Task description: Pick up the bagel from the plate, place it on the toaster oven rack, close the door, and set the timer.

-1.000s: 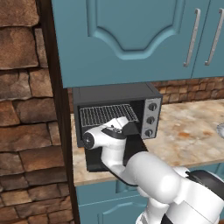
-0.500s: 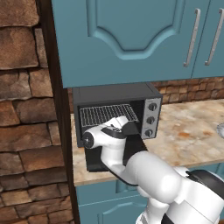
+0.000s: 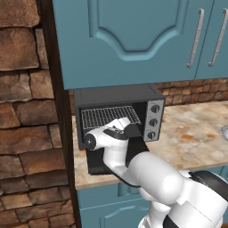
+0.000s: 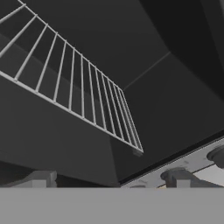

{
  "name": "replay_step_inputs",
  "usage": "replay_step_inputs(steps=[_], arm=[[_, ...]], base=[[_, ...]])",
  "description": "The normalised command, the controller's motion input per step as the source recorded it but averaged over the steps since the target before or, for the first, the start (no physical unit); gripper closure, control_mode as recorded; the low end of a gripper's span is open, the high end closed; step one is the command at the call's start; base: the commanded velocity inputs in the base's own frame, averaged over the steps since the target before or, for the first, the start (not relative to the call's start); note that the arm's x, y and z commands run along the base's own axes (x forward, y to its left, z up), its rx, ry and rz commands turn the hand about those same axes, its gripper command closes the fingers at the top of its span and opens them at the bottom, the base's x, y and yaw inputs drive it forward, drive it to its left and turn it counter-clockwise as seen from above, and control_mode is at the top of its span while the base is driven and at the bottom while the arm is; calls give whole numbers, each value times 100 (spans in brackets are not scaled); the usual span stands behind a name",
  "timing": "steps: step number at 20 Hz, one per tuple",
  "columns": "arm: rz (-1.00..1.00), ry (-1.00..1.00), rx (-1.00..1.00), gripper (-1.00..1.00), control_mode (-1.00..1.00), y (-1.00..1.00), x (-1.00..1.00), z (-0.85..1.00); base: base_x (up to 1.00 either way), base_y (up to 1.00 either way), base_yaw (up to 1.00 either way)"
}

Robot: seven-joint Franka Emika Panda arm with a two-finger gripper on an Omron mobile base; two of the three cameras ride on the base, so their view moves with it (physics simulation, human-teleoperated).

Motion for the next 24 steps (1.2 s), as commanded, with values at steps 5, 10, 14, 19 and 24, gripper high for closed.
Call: replay_step_inputs(steps=[5,10,14,19,24], arm=[[0,0,0,-100,-100,0,1,8],[4,0,0,-100,-100,0,11,1],[7,0,0,-100,-100,0,17,0],[10,0,0,-100,-100,0,27,0],[9,0,0,-100,-100,0,24,-5]], base=[[0,0,0],[0,0,0],[0,0,0],[0,0,0],[0,0,0]])
